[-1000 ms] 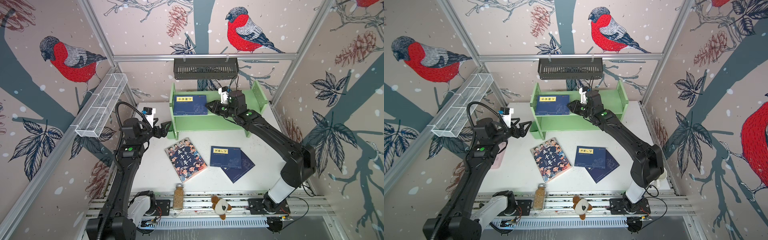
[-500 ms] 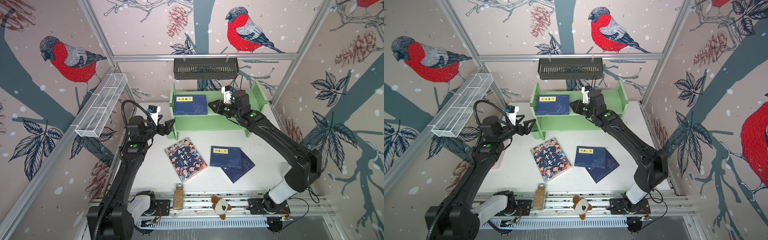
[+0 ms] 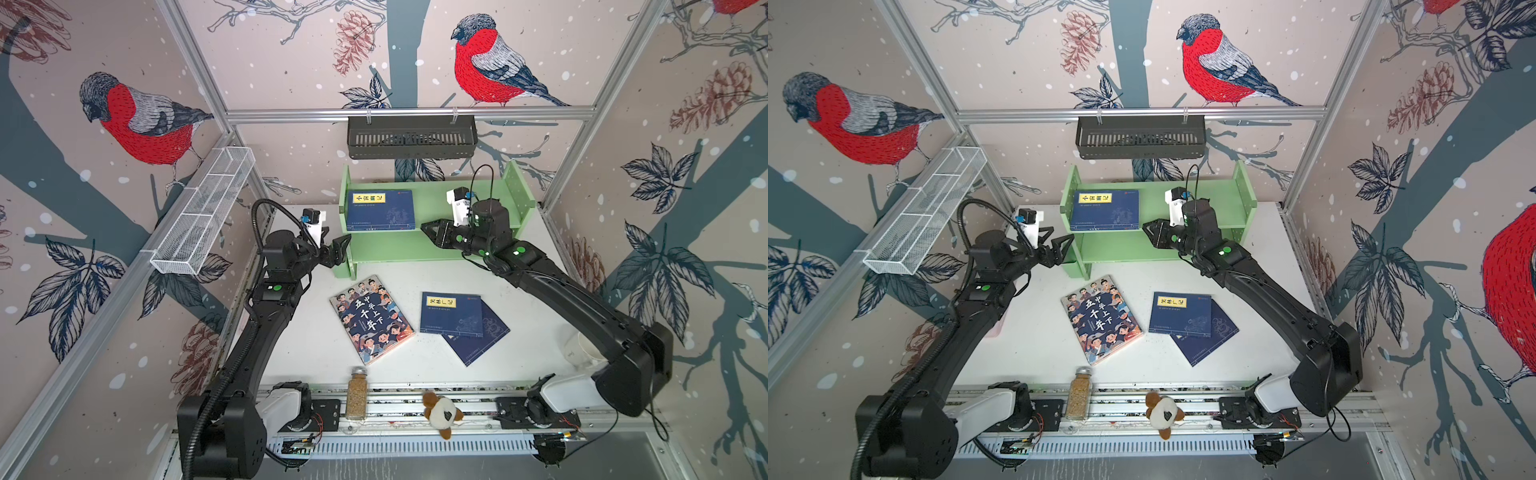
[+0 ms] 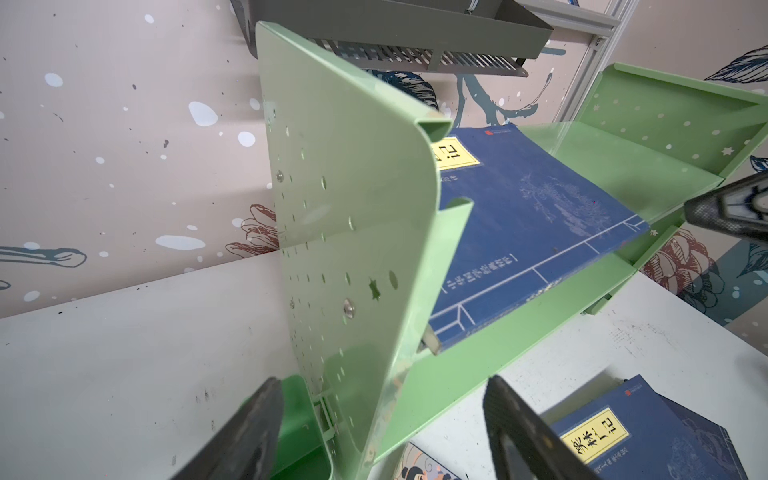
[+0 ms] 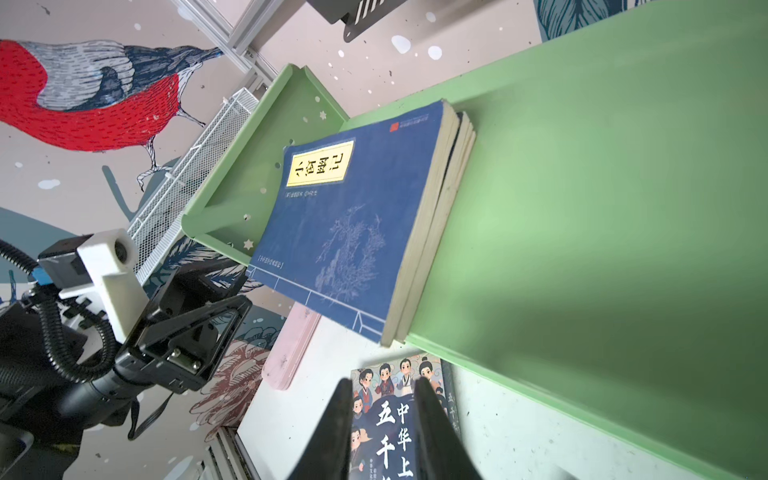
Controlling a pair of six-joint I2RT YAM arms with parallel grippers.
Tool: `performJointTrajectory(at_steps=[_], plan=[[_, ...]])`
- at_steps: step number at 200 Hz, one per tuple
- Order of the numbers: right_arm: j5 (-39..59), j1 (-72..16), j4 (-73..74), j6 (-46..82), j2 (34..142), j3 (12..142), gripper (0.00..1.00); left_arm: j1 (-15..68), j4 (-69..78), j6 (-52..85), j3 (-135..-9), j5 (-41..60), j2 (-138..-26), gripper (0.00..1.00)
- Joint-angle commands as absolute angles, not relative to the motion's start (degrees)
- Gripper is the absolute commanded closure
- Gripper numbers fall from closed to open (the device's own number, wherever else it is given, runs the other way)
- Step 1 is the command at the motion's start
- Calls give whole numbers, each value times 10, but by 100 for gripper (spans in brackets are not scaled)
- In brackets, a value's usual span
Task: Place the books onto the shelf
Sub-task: 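Push the dark-blue book flat against the shelf back with the right gripper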
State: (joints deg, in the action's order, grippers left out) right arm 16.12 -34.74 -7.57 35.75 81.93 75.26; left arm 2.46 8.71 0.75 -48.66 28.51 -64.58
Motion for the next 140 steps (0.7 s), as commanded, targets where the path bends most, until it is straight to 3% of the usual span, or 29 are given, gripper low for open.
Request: performJointTrajectory(at_steps=[1,140], plan=[[148,-351,-70,332,820,753,71,26,129,17,-488,287,-651,25],[122,-369,-98,303,853,789,68,30,168,36,-491,280,-678,30]])
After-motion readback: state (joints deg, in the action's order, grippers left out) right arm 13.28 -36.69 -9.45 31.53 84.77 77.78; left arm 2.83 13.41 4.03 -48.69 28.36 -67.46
